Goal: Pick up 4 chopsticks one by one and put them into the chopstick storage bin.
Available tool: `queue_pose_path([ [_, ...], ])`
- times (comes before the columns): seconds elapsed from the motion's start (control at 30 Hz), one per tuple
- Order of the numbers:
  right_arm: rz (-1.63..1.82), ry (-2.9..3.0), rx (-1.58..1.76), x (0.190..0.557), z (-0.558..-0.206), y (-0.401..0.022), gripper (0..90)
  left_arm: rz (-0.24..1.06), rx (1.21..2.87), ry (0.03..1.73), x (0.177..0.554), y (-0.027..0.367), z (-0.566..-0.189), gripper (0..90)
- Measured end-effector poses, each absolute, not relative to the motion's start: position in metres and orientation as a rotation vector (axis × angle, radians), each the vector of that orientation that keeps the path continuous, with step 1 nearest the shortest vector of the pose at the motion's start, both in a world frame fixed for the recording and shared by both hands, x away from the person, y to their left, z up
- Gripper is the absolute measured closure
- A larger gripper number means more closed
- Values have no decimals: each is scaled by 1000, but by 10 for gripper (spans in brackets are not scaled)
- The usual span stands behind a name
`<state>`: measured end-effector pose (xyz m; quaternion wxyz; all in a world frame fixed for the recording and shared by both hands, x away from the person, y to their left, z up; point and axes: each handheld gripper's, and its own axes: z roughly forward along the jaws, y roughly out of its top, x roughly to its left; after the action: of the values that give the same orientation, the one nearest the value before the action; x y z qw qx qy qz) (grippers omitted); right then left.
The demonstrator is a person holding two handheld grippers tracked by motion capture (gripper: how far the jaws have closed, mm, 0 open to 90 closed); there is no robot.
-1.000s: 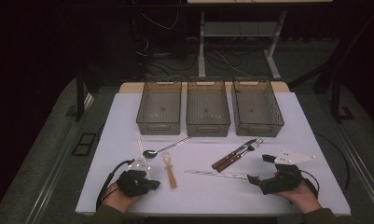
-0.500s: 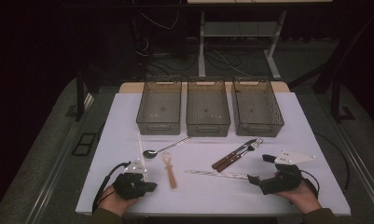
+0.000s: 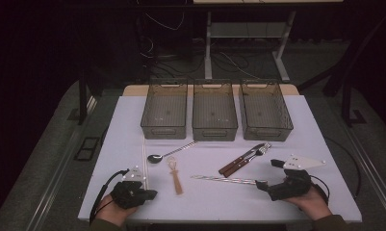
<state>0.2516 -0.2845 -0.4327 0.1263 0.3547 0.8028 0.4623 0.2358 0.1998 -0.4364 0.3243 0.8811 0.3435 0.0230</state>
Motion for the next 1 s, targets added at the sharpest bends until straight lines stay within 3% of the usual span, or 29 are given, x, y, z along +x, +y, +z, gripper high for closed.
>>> queue_pose_path([
  [1.0,1347,2334,1035,251,-432,-284,8,95,2272,983,224,220,-436,894],
])
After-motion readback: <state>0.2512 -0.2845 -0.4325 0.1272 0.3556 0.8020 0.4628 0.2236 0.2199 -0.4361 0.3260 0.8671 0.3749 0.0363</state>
